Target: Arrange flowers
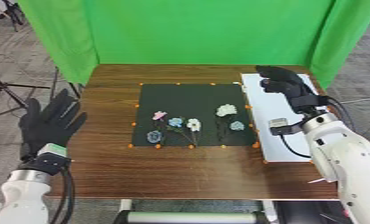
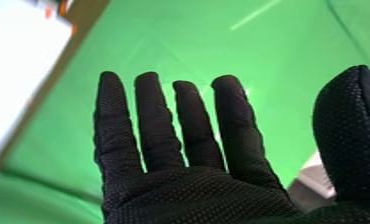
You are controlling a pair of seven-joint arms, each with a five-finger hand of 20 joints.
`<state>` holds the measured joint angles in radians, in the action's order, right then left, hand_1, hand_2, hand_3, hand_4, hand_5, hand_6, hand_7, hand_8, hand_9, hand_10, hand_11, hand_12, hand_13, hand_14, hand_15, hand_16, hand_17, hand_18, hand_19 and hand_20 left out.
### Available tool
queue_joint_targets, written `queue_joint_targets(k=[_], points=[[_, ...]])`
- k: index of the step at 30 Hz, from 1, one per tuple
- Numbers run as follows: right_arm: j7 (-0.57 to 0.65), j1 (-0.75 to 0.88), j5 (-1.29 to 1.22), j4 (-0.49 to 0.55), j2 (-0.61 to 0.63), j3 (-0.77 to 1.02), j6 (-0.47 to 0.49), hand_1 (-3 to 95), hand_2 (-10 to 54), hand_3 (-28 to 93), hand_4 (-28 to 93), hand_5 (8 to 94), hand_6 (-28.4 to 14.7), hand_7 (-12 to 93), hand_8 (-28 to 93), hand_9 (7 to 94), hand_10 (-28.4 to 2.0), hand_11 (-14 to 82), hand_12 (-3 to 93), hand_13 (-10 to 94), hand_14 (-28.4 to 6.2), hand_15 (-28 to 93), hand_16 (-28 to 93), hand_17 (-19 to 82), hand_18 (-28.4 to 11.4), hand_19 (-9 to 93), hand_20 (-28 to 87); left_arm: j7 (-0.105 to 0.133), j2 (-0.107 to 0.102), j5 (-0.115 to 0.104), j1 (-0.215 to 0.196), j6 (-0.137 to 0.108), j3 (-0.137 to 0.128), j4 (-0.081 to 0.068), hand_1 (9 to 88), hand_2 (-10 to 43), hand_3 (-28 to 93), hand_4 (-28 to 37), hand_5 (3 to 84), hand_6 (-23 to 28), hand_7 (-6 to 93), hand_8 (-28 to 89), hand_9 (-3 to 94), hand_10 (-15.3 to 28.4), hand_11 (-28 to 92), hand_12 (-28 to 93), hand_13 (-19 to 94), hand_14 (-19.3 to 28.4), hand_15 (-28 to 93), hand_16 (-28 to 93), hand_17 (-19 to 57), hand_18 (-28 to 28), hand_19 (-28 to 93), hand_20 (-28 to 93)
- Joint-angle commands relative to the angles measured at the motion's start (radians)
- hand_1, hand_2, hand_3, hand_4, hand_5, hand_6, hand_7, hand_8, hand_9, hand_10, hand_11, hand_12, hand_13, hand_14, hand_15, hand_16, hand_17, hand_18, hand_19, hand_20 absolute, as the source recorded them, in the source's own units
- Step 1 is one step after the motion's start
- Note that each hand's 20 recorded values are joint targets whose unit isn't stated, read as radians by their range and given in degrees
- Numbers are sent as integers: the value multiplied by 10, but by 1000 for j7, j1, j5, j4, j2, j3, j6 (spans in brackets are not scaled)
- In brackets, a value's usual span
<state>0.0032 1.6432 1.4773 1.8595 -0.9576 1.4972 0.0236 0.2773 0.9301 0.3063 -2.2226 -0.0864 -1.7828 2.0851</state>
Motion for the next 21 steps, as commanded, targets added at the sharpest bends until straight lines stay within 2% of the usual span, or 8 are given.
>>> queue_joint_targets(k=[1,3,6,10,12,13,21], points=[[-37,40,-359,19,-22,8,-41,181,47,809,-276,390,-19,150,-120,360,-118,71,123,289,-146,191,146,157,-179,365,193,-2,24,18,-51,62,-38,-4,251,103,642,-283,320,52,37,-67,186,97,110,70,90,83,152,-75,-69,110,244,81],[-32,46,-369,28,-20,11,-49,181,47,810,-276,393,-19,150,-120,360,-118,71,122,289,-146,188,148,157,-179,362,195,1,23,19,-51,64,-40,-6,252,102,640,-283,319,52,35,-67,186,96,107,70,90,82,146,-73,-68,110,242,82],[-36,58,-364,36,-26,26,-34,180,48,810,-275,397,-17,150,-120,360,-118,70,120,290,-146,184,152,156,-180,360,198,11,17,12,-56,53,-40,-1,253,101,639,-283,318,51,35,-67,185,94,104,69,91,80,141,-69,-68,110,240,85],[-28,68,-365,41,-26,22,-33,180,50,810,-273,403,-15,152,-120,360,-118,70,120,294,-147,182,158,157,-181,356,202,8,17,12,-60,46,-40,4,255,101,638,-283,318,51,35,-67,185,94,105,71,92,80,141,-66,-67,109,237,87],[-29,71,-363,42,-26,22,-23,183,47,814,-272,407,-15,154,-120,363,-119,71,121,299,-148,182,160,157,-182,356,204,10,14,9,-59,34,-35,6,254,101,639,-283,317,51,35,-67,185,94,105,71,92,81,142,-66,-66,108,236,88],[-31,70,-364,42,-27,21,-20,183,46,815,-272,408,-15,155,-121,364,-119,72,121,300,-149,182,162,157,-182,357,205,13,15,6,-63,39,-37,7,254,100,640,-283,316,50,36,-67,184,94,105,71,93,84,144,-64,-67,109,236,88],[-34,79,-368,56,-26,31,-31,188,39,819,-271,410,-16,157,-123,366,-119,72,122,304,-151,184,169,157,-183,356,209,24,12,1,-59,28,-33,9,256,101,641,-283,315,50,40,-68,181,92,105,71,94,87,149,-62,-69,110,236,90]])
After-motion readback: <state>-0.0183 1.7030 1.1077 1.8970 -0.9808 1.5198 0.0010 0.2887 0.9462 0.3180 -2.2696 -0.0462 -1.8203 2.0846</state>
